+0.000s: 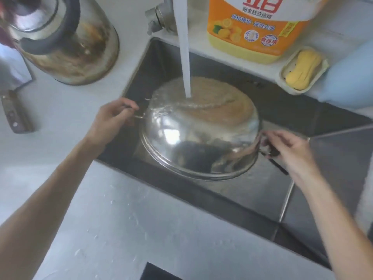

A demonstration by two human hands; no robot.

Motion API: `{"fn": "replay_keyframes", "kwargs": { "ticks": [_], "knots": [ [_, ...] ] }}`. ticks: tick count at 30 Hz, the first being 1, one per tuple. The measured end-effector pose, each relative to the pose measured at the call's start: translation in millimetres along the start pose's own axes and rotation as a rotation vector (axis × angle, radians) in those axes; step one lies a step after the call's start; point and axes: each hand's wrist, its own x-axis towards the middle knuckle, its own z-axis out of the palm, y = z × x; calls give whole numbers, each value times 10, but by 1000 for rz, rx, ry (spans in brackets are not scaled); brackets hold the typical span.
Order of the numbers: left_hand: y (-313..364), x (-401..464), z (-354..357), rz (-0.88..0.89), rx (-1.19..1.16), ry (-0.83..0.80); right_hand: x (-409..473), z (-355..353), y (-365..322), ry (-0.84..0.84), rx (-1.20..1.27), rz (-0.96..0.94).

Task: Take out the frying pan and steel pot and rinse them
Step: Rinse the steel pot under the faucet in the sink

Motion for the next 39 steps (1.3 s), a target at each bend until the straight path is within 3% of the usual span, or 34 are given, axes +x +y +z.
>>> {"fn": "replay_keyframes", "kwargs": {
  "ticks": [4, 8, 17, 21, 24, 29, 31, 35, 39],
  "knots": [
    [318, 175, -111, 150, 19, 6, -216, 273, 454, -84, 96, 108],
    [537, 315, -177, 259, 89, -36, -497, 454, 585, -184, 118, 99],
    [65, 47, -240, 44, 63, -254, -560, -21, -46, -33, 18, -273],
    [10, -153, -64, 0, 75, -254, -304, -156, -415, 41, -59, -400],
    [-9, -312, 33, -38, 41, -234, -68, -196, -528, 85, -93, -348],
    [40, -412, 64, -23, -194, 82, -26, -87, -83, -64, -48, -104],
    [129, -339, 15, -6, -210, 139, -139, 36, 206, -97, 7, -4],
    [383, -126, -65, 99, -150, 122, -408, 316, 630, -172, 112, 82],
    [492, 103, -106, 126, -11, 32, -591, 406, 533, -64, 119, -29]
  ]
}}
